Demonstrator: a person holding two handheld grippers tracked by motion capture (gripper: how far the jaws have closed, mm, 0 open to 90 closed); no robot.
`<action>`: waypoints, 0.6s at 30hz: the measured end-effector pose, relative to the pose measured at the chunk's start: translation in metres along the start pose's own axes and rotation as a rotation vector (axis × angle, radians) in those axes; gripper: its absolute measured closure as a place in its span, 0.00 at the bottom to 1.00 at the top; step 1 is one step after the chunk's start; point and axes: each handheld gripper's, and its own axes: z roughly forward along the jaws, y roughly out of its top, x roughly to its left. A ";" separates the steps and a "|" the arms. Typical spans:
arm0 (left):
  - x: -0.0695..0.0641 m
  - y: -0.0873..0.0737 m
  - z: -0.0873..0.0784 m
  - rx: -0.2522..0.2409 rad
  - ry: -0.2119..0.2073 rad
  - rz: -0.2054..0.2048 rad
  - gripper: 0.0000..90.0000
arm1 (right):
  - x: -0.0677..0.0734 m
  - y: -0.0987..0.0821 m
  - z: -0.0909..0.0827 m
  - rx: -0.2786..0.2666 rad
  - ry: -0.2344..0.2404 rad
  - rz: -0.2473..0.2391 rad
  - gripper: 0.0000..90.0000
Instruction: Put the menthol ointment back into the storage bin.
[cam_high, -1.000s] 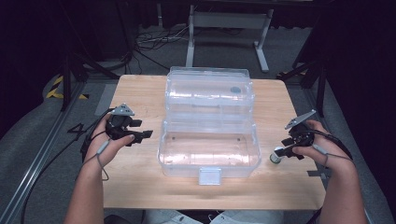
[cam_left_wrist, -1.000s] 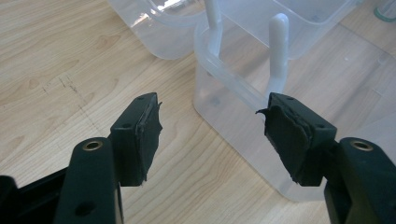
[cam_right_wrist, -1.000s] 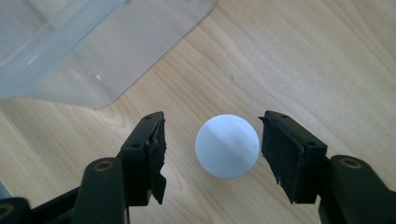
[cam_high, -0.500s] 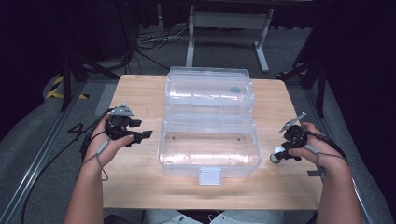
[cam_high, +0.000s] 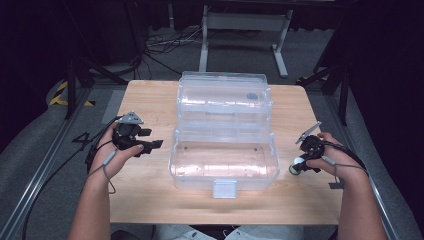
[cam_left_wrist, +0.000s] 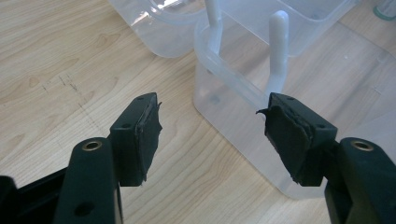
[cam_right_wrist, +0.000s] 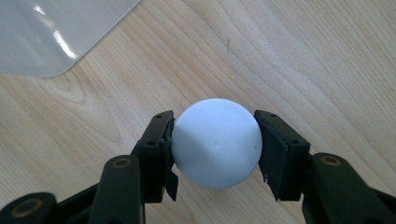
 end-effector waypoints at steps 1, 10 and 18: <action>0.000 0.000 0.000 0.001 0.001 0.003 0.40 | 0.000 0.000 0.000 0.001 0.001 0.002 0.56; 0.000 -0.001 0.000 0.000 0.000 -0.006 0.40 | -0.002 0.001 -0.004 -0.010 0.018 -0.007 0.56; 0.002 -0.002 0.000 -0.002 -0.003 -0.003 0.40 | -0.004 0.002 -0.017 -0.030 0.013 -0.021 0.56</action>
